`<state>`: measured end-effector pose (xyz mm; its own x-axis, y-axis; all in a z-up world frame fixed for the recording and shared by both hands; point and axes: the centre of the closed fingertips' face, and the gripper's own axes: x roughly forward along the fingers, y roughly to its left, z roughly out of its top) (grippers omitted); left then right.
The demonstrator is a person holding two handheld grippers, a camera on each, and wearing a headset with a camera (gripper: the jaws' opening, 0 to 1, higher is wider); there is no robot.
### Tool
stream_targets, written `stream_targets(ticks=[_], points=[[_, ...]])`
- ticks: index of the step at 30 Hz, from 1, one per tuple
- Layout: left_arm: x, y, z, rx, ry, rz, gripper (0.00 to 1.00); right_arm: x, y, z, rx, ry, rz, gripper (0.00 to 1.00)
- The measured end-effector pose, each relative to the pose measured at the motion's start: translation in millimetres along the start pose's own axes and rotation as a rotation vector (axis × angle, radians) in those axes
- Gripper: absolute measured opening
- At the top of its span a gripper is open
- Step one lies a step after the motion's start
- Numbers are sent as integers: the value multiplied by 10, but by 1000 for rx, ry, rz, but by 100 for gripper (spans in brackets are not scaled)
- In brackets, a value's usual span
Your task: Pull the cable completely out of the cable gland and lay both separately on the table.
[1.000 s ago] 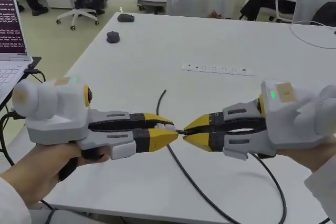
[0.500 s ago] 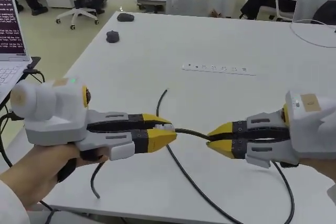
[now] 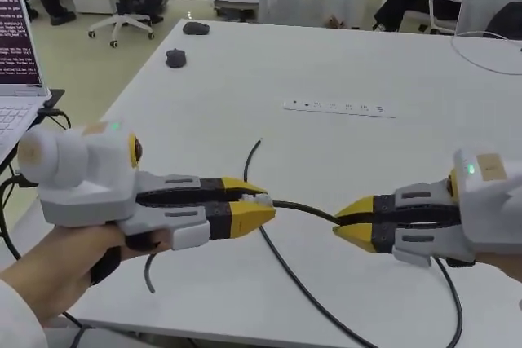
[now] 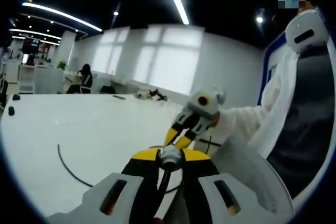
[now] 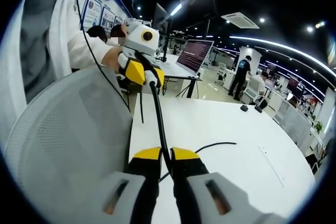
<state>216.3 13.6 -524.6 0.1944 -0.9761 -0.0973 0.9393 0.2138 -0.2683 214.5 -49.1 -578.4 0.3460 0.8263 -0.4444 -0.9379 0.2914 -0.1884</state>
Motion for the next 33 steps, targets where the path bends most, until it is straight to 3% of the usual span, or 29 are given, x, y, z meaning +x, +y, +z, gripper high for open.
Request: stream_targets(ticks=[3, 6, 8, 15, 19, 25, 33], points=[[6, -17, 2, 1, -1, -8, 16, 17, 8, -32, 11, 26, 18, 6], [15, -38, 2, 3, -2, -17, 16, 55, -14, 0, -57, 77, 0, 16], [18, -34, 3, 6, -2, -15, 16, 81, 8, 90, -78, 61, 14, 20], [18, -36, -6, 6, 3, -15, 16, 262, 67, 571, -135, -68, 39, 17], [18, -46, -2, 5, 1, -16, 16, 342, 73, 658, -133, -96, 54, 16], [1, -36, 27, 1, -11, -13, 16, 365, 119, 687, -74, -127, 95, 8], [-8, -36, 97, 7, -50, -10, 17, 338, 59, 755, 67, -209, 66, 8]])
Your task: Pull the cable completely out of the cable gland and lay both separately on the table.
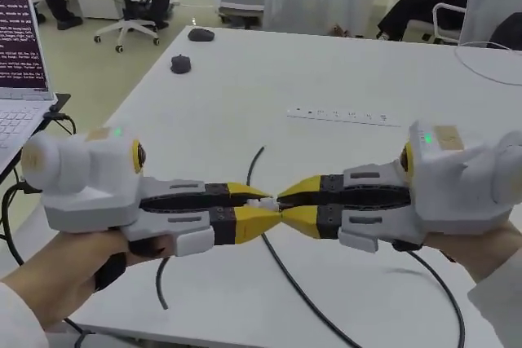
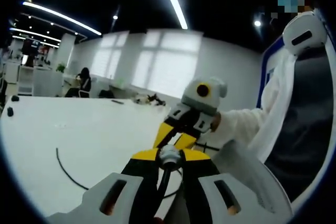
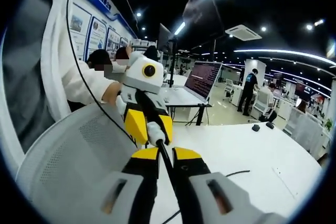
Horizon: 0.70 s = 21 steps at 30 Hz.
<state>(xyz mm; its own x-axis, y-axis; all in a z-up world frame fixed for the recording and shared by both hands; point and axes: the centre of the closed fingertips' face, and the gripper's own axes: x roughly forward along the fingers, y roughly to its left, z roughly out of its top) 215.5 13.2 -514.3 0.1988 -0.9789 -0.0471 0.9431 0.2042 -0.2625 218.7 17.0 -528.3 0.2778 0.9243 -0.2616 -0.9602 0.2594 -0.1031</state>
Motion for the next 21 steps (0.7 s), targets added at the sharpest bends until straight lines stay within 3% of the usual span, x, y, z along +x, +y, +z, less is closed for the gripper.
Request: stream_targets(ticks=[4, 8, 21], points=[[-1, -10, 28, 45, -15, 3, 19, 10, -16, 18, 43, -30, -11, 7], [-3, -9, 46, 80, -24, 10, 18, -4, -20, 82, 130, -93, -14, 8], [-83, 90, 133, 81, -50, 56, 16, -3, -13, 74, 105, -92, -39, 4]])
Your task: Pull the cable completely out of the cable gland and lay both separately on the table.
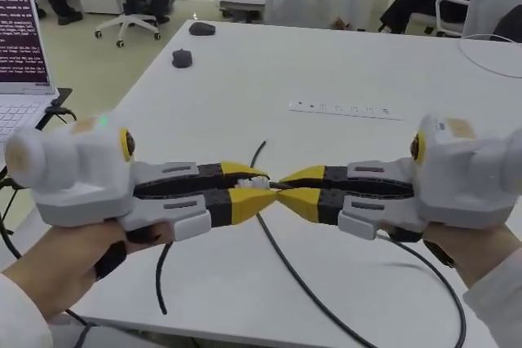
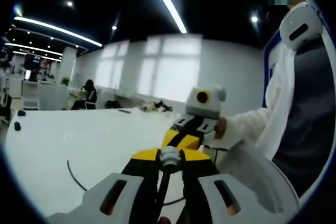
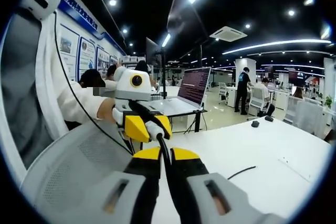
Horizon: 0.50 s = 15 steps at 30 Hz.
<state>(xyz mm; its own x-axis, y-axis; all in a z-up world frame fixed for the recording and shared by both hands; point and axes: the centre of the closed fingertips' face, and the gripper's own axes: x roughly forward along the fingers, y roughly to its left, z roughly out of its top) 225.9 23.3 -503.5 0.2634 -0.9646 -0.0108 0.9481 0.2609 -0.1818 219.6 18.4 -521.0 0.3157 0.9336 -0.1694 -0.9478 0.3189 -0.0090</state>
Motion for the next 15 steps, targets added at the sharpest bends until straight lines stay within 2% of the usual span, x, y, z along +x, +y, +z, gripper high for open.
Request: stream_targets(ticks=[7, 15], points=[[-32, 49, 62, -12, -32, 26, 16, -112, -97, -23, -4, 1, -24, 3], [-38, 85, 58, -18, -31, 43, 16, -287, -202, -221, -6, 53, -59, 3]])
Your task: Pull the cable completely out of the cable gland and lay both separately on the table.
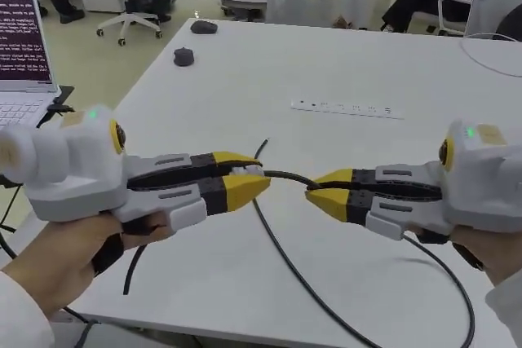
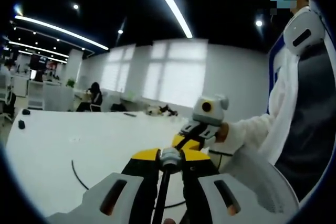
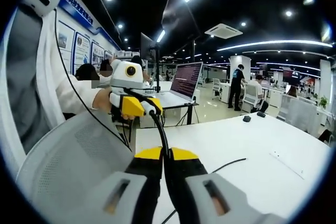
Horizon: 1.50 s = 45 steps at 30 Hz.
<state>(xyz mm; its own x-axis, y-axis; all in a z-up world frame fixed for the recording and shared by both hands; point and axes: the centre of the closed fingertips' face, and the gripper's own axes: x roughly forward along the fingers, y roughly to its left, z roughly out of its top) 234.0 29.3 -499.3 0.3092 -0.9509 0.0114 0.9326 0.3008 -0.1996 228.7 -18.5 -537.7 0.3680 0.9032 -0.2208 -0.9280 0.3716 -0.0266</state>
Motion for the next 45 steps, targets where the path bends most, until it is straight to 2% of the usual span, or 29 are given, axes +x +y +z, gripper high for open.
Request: stream_targets(ticks=[7, 11, 23, 29, 33, 38, 40, 45], points=[[-6, 45, 17, 1, -8, 15, 16, -160, -122, -180, 30, 29, -38, 3], [10, 44, -9, 2, 6, 13, 16, -202, -105, -252, 43, 46, -39, 2], [19, 34, -68, -12, 34, 0, 16, -163, -74, -385, 77, 84, -27, 3], [55, -54, -104, -5, 53, -36, 16, -181, -102, -433, 58, 120, -42, 7], [69, -92, -131, 5, 69, -48, 16, -143, -104, -394, 48, 132, -50, 17], [72, -108, -159, 5, 82, -56, 16, -43, -31, -292, -50, 165, -34, 20], [76, -125, -160, 6, 83, -62, 16, 7, 1, -223, -77, 157, -27, 23], [81, -138, -177, 9, 91, -69, 16, 174, 163, -1, -136, 106, 38, 23]])
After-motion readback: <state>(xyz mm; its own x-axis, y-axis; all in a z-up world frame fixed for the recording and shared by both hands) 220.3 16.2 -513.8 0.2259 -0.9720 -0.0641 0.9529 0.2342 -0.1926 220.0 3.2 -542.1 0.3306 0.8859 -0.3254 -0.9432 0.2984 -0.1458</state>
